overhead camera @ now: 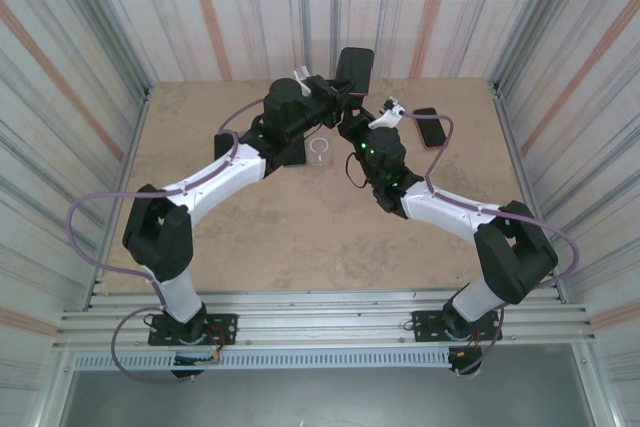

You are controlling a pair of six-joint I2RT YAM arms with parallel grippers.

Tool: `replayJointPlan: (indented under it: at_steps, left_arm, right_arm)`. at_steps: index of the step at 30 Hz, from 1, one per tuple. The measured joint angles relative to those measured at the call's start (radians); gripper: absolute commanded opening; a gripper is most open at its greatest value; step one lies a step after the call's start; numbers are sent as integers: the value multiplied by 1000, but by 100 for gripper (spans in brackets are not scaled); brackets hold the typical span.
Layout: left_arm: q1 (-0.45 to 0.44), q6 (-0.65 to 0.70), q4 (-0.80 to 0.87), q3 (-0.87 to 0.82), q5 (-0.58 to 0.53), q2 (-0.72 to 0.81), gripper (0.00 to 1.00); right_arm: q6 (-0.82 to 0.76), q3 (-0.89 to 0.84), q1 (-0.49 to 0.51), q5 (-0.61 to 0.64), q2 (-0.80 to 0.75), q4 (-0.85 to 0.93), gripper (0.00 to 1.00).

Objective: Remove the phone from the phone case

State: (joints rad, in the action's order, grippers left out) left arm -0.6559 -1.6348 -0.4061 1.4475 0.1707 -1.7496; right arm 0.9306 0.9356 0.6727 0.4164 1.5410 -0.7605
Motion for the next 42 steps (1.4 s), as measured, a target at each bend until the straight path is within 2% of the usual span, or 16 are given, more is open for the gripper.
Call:
replayJointPlan:
  at_steps: [16, 19, 24, 31, 42]
  left_arm:
    - [46, 42, 43, -71, 5, 64, 0]
    - [45, 43, 34, -95, 5, 64, 0]
    - [37, 47, 9, -155, 1, 43, 0]
    - [21, 71, -16, -157, -17, -85, 0]
    - [12, 87, 7, -103, -49, -296, 0]
  right_arm:
    - [-1, -87, -106, -24, -91, 137, 0]
    - [0, -91, -138, -78, -102, 164, 0]
    - [3, -103, -257, -247, -103, 210, 0]
    - [3, -124, -362, -441, -115, 304, 0]
    - [34, -162, -435, -563, -117, 343, 0]
